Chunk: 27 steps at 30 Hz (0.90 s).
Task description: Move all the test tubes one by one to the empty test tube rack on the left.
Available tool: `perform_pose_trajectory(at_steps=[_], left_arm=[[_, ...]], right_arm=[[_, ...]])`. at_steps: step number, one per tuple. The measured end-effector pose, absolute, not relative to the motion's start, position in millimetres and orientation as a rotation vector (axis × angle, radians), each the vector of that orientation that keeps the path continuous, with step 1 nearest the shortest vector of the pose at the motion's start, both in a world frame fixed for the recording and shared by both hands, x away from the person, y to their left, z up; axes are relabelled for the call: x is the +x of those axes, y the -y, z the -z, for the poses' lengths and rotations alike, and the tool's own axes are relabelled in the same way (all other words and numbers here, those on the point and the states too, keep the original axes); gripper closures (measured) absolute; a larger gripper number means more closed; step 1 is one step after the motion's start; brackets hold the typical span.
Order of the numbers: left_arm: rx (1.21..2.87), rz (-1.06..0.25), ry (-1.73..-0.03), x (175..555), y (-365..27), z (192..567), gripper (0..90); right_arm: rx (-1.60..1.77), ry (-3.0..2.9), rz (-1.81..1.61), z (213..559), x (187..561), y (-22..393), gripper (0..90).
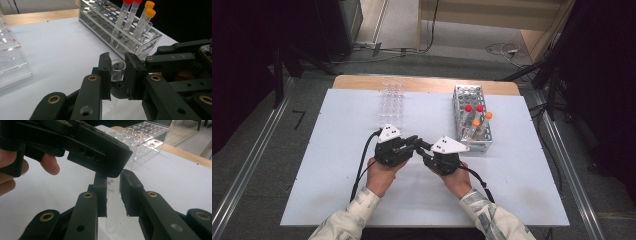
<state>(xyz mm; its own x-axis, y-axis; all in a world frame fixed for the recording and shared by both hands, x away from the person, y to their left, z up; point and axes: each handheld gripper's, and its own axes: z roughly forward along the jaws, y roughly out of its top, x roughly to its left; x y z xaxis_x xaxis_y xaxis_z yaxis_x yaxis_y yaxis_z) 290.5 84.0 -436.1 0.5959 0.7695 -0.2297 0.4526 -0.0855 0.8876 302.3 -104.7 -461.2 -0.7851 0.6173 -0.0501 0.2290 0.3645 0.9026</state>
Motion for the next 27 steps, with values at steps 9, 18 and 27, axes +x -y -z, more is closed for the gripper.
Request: perform_pose_trajectory(at_steps=[9,18,27], left_arm=[[1.676,-0.393,-1.061,298.0,-96.0,431.7,76.4],[1.624,-0.424,-1.100,313.2,-112.3,413.7,76.3],[1.621,-0.485,-1.121,330.6,-118.2,398.3,76.3]], right_arm=[[0.741,-2.264,-1.423,454.6,302.6,117.6,47.1],[0.757,-2.253,-1.440,449.6,295.3,142.1,44.6],[0.803,-2.238,-1.429,447.0,292.7,161.4,44.6]])
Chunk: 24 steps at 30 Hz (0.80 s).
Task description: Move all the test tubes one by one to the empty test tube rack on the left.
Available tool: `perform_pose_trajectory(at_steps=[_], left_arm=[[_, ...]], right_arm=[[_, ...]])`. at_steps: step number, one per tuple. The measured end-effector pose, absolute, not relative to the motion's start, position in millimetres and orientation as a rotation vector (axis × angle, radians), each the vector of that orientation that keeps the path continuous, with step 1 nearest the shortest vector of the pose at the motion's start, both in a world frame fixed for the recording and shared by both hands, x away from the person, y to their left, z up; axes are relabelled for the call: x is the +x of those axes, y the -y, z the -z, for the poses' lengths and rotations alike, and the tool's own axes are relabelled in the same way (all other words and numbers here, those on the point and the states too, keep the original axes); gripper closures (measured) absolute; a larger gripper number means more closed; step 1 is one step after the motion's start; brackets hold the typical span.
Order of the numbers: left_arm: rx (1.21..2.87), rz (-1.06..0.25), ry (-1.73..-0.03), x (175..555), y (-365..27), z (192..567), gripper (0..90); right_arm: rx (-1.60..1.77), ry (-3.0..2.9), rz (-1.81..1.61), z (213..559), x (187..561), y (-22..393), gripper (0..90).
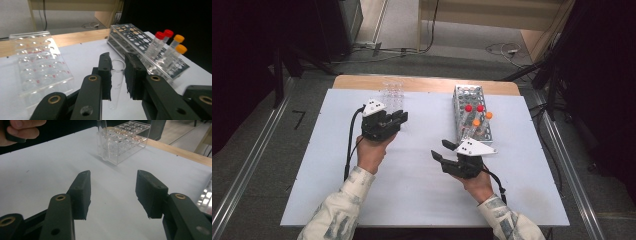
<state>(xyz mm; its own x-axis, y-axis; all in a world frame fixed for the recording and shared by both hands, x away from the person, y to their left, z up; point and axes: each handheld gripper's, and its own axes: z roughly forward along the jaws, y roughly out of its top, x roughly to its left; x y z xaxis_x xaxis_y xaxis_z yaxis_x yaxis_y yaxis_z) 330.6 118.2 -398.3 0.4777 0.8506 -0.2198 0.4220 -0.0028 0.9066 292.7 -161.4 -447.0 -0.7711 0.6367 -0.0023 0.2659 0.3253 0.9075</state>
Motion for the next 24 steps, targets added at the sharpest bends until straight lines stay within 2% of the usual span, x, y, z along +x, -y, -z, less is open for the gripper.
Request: perform_pose_trajectory(at_steps=[13,24], left_arm=[[1.597,-0.519,-1.174,357.0,-126.7,397.6,76.3],[1.583,-0.529,-1.194,370.2,-130.4,392.9,76.3]], right_arm=[[0.853,-2.204,-1.411,445.2,292.6,187.7,43.0],[0.920,-2.168,-1.388,444.7,296.2,202.2,35.7]])
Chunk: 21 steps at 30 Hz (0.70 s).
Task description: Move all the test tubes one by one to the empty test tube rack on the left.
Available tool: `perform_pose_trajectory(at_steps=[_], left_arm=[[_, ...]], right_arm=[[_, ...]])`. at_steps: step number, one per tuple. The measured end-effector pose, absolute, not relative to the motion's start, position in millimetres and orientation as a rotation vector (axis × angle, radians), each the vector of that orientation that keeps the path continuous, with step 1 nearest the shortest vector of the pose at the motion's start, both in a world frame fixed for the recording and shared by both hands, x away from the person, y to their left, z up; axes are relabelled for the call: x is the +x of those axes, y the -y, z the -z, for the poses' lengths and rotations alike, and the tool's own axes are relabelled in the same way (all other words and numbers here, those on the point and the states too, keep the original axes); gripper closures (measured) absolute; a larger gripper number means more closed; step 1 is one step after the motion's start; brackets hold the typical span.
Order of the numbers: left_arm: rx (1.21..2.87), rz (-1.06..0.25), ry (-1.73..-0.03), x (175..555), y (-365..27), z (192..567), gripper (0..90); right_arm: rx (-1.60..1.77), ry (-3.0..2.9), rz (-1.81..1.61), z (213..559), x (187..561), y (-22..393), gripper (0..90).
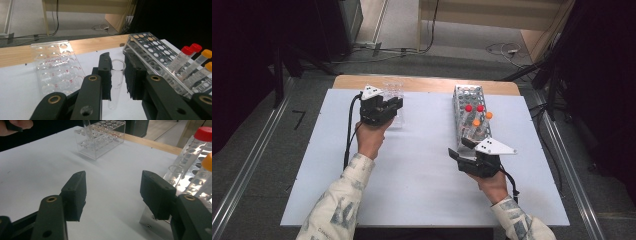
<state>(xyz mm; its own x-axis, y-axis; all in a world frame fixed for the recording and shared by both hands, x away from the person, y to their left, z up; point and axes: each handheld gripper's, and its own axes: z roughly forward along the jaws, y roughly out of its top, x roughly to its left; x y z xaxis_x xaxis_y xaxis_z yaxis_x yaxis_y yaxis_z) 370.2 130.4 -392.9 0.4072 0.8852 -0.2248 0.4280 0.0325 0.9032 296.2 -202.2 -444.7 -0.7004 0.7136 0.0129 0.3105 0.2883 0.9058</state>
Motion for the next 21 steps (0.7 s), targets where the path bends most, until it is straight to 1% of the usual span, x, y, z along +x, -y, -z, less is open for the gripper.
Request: perform_pose_trajectory(at_steps=[2,11,21], left_arm=[[1.580,-0.534,-1.196,372.4,-131.2,390.6,76.3],[1.546,-0.562,-1.228,384.7,-138.7,383.3,76.4],[1.549,-0.617,-1.253,400.7,-140.6,377.0,76.3]], right_arm=[[0.928,-2.161,-1.385,444.3,296.6,204.8,34.1],[0.947,-2.145,-1.387,443.8,297.9,207.6,34.1],[0.949,-2.136,-1.396,443.1,298.5,209.1,34.2]])
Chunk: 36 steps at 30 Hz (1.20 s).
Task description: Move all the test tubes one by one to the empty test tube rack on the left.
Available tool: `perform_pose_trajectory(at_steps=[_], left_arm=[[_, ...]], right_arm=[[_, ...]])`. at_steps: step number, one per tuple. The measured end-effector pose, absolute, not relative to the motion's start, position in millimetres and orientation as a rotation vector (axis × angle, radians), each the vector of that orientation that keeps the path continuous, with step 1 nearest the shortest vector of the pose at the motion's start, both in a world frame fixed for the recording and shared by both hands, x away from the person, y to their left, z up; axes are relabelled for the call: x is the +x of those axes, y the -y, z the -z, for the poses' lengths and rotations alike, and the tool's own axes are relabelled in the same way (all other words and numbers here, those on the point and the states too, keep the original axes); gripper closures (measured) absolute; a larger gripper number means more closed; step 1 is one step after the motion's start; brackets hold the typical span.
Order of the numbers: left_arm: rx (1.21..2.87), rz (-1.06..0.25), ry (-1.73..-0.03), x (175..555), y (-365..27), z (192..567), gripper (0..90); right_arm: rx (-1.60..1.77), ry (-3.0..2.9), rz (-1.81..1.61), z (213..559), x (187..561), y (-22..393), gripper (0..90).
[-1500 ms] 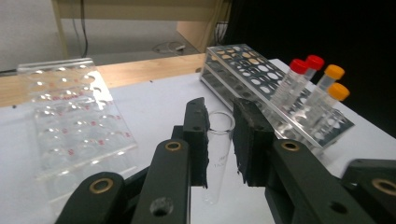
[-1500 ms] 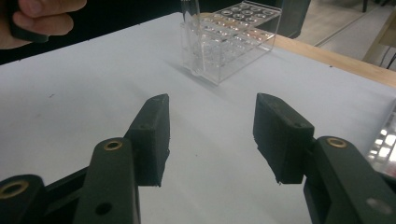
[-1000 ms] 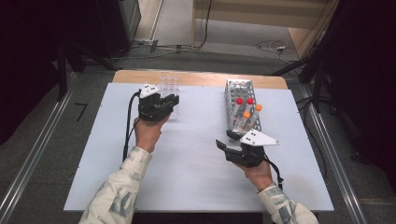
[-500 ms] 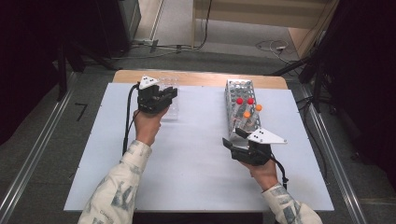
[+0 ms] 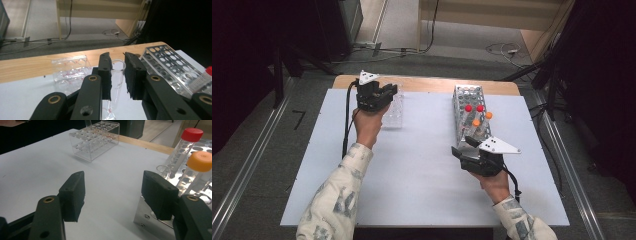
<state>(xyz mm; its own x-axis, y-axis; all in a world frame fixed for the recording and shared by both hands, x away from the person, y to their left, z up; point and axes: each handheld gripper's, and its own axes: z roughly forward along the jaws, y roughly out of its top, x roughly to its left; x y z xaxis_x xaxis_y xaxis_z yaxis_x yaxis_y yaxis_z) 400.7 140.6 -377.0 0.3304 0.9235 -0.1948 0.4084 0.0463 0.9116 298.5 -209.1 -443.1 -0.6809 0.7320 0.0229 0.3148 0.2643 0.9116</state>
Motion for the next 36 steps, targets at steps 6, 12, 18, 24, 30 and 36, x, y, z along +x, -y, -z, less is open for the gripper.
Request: perform_pose_trajectory(at_steps=[6,12,18,24,30,36], left_arm=[[1.553,-0.657,-1.276,409.3,-141.1,376.4,76.3],[1.573,-0.666,-1.302,415.3,-140.8,383.5,76.1],[1.595,-0.679,-1.302,417.3,-135.9,390.7,76.1],[1.640,-0.710,-1.312,417.3,-130.6,407.1,76.0],[1.670,-0.718,-1.310,417.8,-126.8,417.5,75.8],[1.691,-0.742,-1.297,417.9,-122.1,419.2,75.8]], right_arm=[[0.957,-2.130,-1.401,442.5,298.4,210.3,34.2],[0.960,-2.127,-1.404,442.5,298.7,211.0,34.4],[0.959,-2.130,-1.402,442.8,299.0,210.8,34.4],[0.956,-2.127,-1.403,442.6,298.7,210.9,34.5],[0.954,-2.132,-1.396,443.3,299.0,209.8,34.6],[0.952,-2.136,-1.393,444.1,299.6,209.2,34.7]])
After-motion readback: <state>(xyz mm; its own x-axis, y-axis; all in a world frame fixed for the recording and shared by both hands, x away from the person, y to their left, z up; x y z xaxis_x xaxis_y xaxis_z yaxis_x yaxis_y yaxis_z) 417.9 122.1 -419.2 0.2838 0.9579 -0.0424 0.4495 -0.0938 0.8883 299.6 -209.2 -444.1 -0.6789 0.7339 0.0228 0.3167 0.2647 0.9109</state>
